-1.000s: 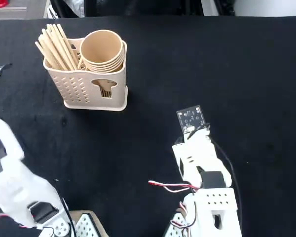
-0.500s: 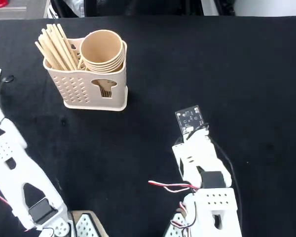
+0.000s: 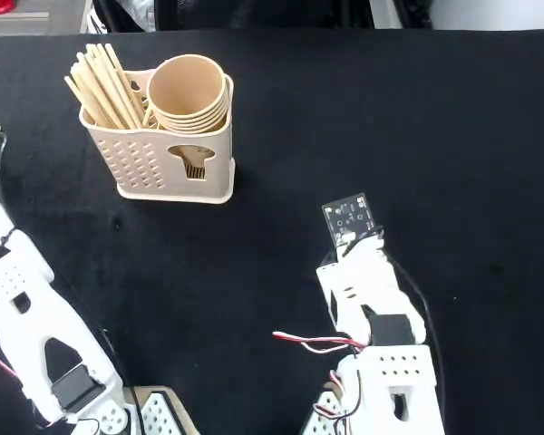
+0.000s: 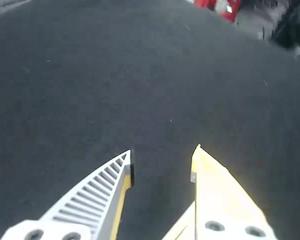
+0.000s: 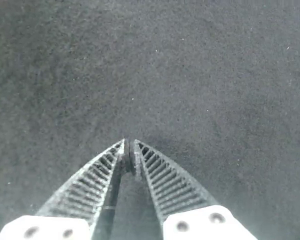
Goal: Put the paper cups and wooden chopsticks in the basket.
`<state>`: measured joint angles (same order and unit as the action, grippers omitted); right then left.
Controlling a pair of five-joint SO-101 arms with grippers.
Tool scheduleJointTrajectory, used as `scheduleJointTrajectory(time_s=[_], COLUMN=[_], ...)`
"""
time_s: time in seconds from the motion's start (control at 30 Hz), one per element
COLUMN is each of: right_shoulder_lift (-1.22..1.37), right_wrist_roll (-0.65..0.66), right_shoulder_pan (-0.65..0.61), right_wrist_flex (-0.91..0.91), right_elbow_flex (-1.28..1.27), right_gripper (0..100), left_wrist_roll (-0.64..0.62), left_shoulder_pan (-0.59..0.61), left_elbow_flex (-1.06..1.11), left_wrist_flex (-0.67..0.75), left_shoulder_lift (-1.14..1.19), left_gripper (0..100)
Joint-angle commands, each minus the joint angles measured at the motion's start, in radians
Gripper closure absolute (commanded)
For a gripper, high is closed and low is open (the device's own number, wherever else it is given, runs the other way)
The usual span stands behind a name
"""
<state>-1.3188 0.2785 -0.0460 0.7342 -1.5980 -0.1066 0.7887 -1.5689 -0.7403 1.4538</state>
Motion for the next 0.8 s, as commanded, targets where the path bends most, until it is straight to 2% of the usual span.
scheduleJointTrajectory(time_s=[0.0, 0.13, 0.3, 0.43, 0.67, 0.77], right_shoulder_lift=[-0.013, -0.013, -0.013, -0.013, -0.013, -0.013], right_wrist_roll=[0.008, 0.008, 0.008, 0.008, 0.008, 0.008], right_shoulder_pan=[0.006, 0.006, 0.006, 0.006, 0.006, 0.006], right_wrist_flex=[-0.008, -0.008, -0.008, -0.008, -0.008, -0.008], right_elbow_flex=[0.024, 0.024, 0.024, 0.025, 0.025, 0.025], right_gripper=[98.7, 98.7, 98.7, 98.7, 98.7, 98.7], left_wrist_roll=[-0.08, -0.06, -0.028, -0.043, -0.049, -0.043], left_shoulder_pan=[0.002, -0.004, -0.007, -0.005, -0.031, -0.048], left_elbow_flex=[-0.025, 0.096, 0.193, 0.168, -0.024, -0.101], left_wrist_flex=[0.112, 0.318, 0.29, 0.091, -0.344, -0.485], left_shoulder_lift=[-0.009, 0.028, 0.026, 0.02, -0.003, -0.002], left_gripper=[80, 87, 89, 97, 97, 97])
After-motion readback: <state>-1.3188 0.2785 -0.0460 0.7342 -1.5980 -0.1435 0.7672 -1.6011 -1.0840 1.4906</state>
